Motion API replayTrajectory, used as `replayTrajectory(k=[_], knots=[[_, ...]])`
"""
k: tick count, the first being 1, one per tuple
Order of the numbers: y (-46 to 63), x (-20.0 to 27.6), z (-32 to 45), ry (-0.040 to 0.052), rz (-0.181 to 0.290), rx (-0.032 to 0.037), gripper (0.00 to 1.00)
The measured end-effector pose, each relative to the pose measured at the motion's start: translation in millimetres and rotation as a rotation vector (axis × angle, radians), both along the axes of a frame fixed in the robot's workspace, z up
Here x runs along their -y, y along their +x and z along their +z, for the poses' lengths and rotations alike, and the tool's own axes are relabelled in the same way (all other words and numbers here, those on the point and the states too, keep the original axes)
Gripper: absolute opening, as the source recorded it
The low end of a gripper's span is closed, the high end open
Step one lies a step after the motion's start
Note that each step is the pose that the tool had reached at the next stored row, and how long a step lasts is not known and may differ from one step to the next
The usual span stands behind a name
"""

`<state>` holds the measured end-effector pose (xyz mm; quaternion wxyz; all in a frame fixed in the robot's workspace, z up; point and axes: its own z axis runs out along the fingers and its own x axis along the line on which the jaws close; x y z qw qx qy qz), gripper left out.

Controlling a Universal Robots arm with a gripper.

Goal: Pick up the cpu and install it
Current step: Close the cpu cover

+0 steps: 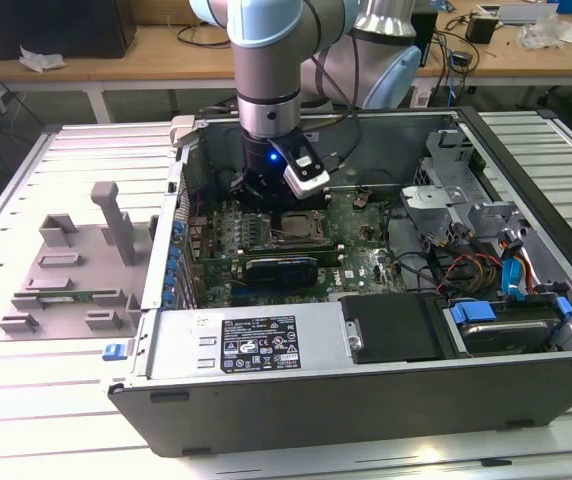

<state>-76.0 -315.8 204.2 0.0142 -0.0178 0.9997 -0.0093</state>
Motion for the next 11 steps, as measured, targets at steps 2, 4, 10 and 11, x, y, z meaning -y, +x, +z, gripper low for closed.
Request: replayTrajectory(k=[2, 4, 10, 11], knots=[[0.0, 0.0, -0.8, 0.0001, 0.000, 0.0000, 0.11], [0.0, 0.0, -0.9, -0.0001, 0.000, -0.0001, 0.11], [0.0, 0.0, -1.6, -0.0001, 0.000, 0.0000, 0.11], [0.0, 0.0, -1.6, 0.0001, 0.000, 0.0001, 0.11]])
